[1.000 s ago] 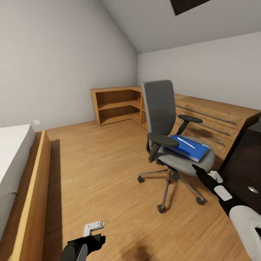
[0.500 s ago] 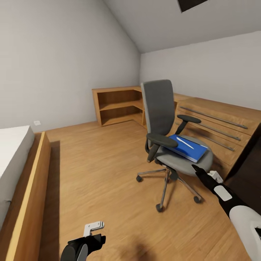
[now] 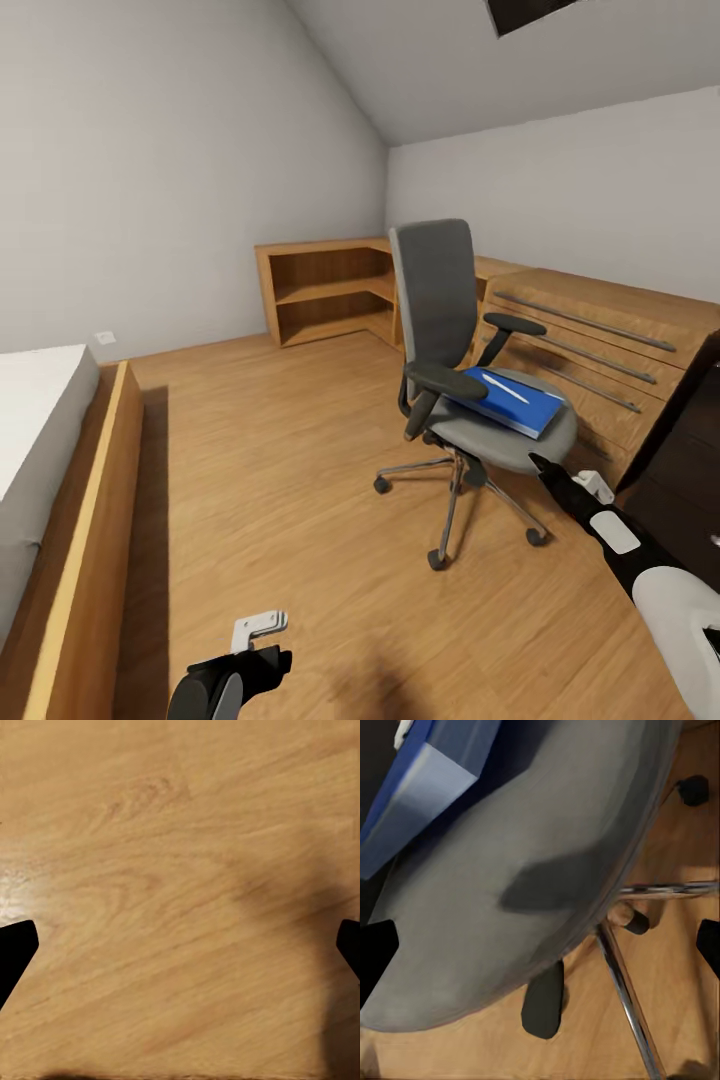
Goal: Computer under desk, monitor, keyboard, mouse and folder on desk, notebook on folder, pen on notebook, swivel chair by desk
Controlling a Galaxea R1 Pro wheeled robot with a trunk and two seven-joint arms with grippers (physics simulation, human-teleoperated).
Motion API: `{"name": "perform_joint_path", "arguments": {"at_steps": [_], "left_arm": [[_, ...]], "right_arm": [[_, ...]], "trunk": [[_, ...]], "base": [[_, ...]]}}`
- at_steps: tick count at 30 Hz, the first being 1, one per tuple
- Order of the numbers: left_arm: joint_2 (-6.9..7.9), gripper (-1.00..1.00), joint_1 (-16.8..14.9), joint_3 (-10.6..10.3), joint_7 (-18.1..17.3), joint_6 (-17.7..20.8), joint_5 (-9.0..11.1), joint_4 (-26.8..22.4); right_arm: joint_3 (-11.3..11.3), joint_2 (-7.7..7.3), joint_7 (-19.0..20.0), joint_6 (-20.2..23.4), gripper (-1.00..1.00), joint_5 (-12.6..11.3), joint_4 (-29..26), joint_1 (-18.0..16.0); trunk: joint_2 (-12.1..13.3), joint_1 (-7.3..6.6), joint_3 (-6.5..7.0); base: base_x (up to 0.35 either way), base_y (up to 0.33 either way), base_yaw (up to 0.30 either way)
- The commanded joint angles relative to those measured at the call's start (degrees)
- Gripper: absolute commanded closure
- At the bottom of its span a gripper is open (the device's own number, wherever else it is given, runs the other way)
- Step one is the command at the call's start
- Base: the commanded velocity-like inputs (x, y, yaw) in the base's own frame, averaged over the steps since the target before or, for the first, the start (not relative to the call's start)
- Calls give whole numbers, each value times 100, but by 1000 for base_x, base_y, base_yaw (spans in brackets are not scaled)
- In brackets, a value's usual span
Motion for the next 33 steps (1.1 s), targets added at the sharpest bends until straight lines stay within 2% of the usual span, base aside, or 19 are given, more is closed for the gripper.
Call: {"name": "perform_joint_path", "arguments": {"at_steps": [1,11,17,33], "left_arm": [[1,-100,-1,-6,52,19,60,-6],[1,-100,-7,-6,51,20,60,2],[1,-100,-3,-4,57,20,63,2],[4,-100,-5,2,60,20,61,2]], "right_arm": [[-34,1,20,50,-100,-45,-1,-3],[-24,13,5,47,-100,-44,18,-3],[-17,76,-7,43,-100,-23,24,-3],[-12,96,20,43,-100,-28,26,-3]], "trunk": [[-2,-5,-5],[-2,-5,-5],[-2,-5,-5],[-2,-5,-5]], "base": [[-326,0,0],[-317,0,34],[-51,0,249],[-4,0,274]]}}
